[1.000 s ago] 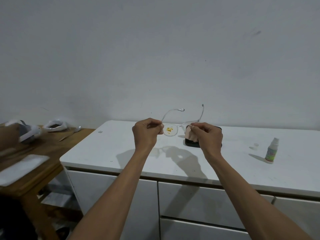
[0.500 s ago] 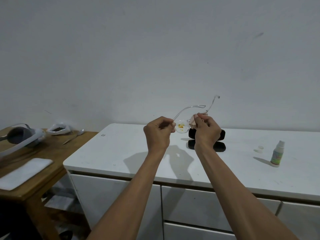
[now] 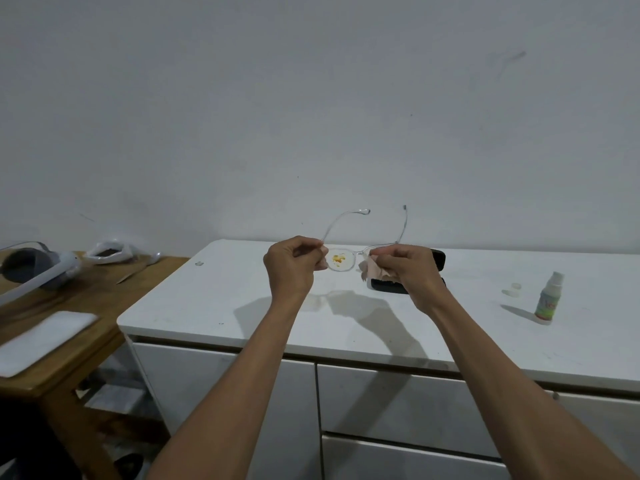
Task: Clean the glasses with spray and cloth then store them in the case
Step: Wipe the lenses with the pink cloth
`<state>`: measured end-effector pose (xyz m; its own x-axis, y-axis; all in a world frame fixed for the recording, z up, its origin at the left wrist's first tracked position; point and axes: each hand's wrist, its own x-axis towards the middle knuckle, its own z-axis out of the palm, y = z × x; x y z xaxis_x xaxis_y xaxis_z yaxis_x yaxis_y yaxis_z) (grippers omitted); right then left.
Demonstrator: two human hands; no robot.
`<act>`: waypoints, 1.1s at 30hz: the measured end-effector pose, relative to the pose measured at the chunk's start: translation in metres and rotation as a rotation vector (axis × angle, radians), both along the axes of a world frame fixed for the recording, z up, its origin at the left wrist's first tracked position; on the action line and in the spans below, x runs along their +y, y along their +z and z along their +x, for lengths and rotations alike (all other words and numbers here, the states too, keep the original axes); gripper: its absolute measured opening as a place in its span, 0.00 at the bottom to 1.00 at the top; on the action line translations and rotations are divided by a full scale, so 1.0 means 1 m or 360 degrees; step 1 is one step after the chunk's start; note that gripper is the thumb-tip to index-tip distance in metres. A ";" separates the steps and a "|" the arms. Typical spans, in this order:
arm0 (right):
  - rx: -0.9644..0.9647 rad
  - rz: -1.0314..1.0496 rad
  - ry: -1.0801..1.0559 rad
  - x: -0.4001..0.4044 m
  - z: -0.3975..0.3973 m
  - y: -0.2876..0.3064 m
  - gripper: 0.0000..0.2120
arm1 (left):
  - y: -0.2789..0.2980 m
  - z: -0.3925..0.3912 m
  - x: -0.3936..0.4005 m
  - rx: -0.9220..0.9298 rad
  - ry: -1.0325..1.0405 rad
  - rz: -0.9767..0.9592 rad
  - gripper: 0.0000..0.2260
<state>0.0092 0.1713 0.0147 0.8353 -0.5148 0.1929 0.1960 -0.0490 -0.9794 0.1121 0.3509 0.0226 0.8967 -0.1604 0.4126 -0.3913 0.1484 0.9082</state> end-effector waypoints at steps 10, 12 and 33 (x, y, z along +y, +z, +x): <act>-0.0131 0.0060 -0.0316 0.003 -0.011 -0.010 0.02 | 0.005 -0.002 0.009 -0.0088 -0.0034 0.0086 0.04; -0.0156 0.0016 -0.0528 0.007 -0.008 -0.010 0.02 | 0.006 -0.004 0.008 -0.0123 -0.0029 0.0099 0.04; -0.0497 0.0588 -0.0919 0.024 0.040 0.016 0.05 | 0.009 -0.025 -0.020 -0.0400 0.0041 0.0041 0.02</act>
